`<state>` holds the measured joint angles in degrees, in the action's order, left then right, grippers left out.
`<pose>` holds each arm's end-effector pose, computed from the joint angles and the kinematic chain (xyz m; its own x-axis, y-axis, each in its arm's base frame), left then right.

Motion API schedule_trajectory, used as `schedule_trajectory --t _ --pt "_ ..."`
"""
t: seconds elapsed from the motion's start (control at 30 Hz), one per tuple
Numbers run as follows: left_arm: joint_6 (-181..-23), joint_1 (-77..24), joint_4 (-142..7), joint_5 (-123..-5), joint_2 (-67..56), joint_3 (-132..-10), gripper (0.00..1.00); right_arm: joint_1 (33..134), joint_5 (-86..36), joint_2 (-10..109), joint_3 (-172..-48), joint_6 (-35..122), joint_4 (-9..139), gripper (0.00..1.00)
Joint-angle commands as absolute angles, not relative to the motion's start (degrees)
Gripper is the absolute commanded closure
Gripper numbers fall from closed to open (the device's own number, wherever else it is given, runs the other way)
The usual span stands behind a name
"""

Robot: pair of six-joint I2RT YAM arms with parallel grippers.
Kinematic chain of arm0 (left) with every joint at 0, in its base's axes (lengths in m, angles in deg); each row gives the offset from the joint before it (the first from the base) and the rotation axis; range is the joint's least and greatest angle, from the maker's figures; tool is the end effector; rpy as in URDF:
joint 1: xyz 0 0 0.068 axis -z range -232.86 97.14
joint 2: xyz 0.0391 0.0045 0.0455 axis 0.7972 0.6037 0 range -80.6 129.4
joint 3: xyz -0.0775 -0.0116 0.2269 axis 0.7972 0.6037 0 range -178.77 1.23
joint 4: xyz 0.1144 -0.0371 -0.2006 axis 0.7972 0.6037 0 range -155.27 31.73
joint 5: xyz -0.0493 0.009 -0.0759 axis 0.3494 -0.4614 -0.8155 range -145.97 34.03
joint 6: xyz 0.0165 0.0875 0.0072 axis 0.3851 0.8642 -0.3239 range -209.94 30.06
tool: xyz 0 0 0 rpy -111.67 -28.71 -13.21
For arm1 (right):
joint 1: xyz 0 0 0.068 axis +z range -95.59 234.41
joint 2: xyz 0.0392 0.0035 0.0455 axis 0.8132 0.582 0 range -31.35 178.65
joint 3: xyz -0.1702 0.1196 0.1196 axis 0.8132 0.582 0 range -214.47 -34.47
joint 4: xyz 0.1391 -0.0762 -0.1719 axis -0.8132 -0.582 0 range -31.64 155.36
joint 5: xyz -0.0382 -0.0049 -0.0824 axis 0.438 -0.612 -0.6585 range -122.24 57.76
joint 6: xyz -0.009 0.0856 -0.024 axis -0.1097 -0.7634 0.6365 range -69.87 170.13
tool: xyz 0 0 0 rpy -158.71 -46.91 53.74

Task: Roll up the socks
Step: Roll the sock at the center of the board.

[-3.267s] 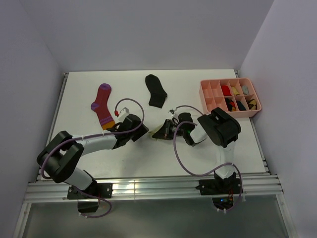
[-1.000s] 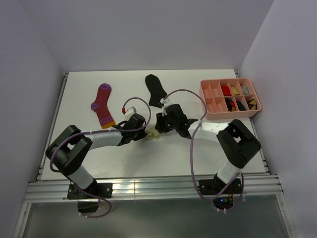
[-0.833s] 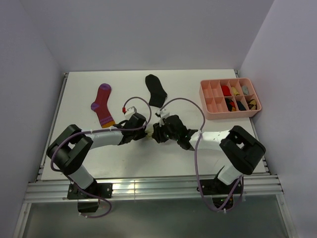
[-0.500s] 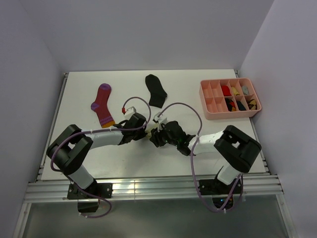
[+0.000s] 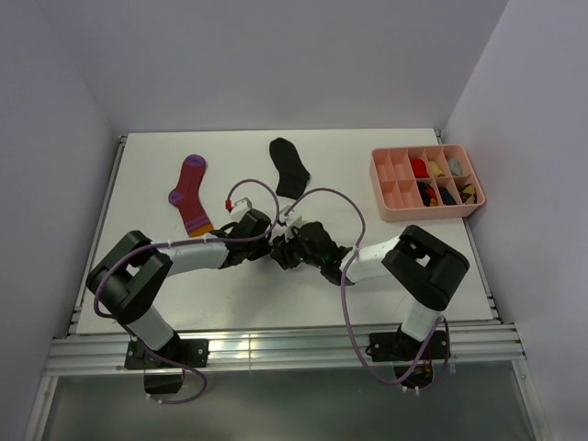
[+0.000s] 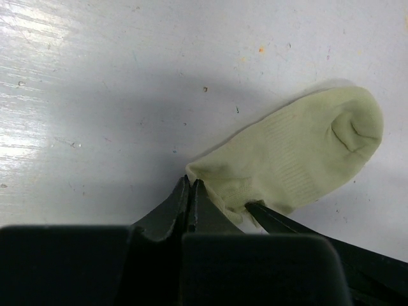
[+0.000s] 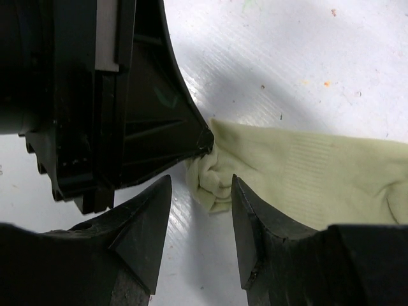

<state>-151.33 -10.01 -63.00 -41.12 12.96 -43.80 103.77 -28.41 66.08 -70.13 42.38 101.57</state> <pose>0.2465 -0.2009 0.1044 -0.7450 -0.4663 -0.4770 -0.2407 0.8548 -0.4598 0.2193 0.2636 0.1138 -0.3859 -0.2430 -0.8900 -0.7512 0.6427 0.1502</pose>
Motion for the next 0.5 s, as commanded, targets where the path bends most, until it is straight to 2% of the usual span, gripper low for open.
schedule_trajectory --t 0.0,0.1,0.2,0.23,0.3,0.33,0.43,0.47 --pt "-152.3 -9.6 -61.8 -41.2 12.3 -44.2 1.0 104.4 -29.4 67.3 -73.3 43.4 103.2 0.5" --pt "-152.7 -9.6 -61.9 -41.1 12.1 -44.0 1.0 104.5 -29.4 68.5 -73.8 42.7 102.7 0.53" --pt "-153.2 -9.6 -62.5 -41.1 11.9 -43.7 1.0 104.5 -29.7 69.8 -73.8 41.2 102.5 0.62" --pt "-153.4 -9.7 -62.4 -41.0 11.8 -43.6 1.0 104.5 -29.6 70.2 -73.7 40.8 102.2 0.7" --pt "-153.9 -9.7 -62.4 -40.8 11.7 -43.4 1.0 104.5 -29.5 70.5 -73.8 39.9 101.5 0.78" --pt "-154.1 -9.7 -62.2 -40.6 11.5 -43.3 1.0 104.5 -29.6 70.7 -73.9 39.5 101.0 0.88" --pt "-155.0 -9.7 -62.0 -40.0 11.2 -43.1 1.0 104.4 -30.0 70.7 -74.2 37.7 99.6 1.0" --pt "-155.5 -9.6 -62.2 -39.9 10.8 -43.0 1.0 103.9 -30.0 70.4 -73.7 36.9 99.6 1.0"
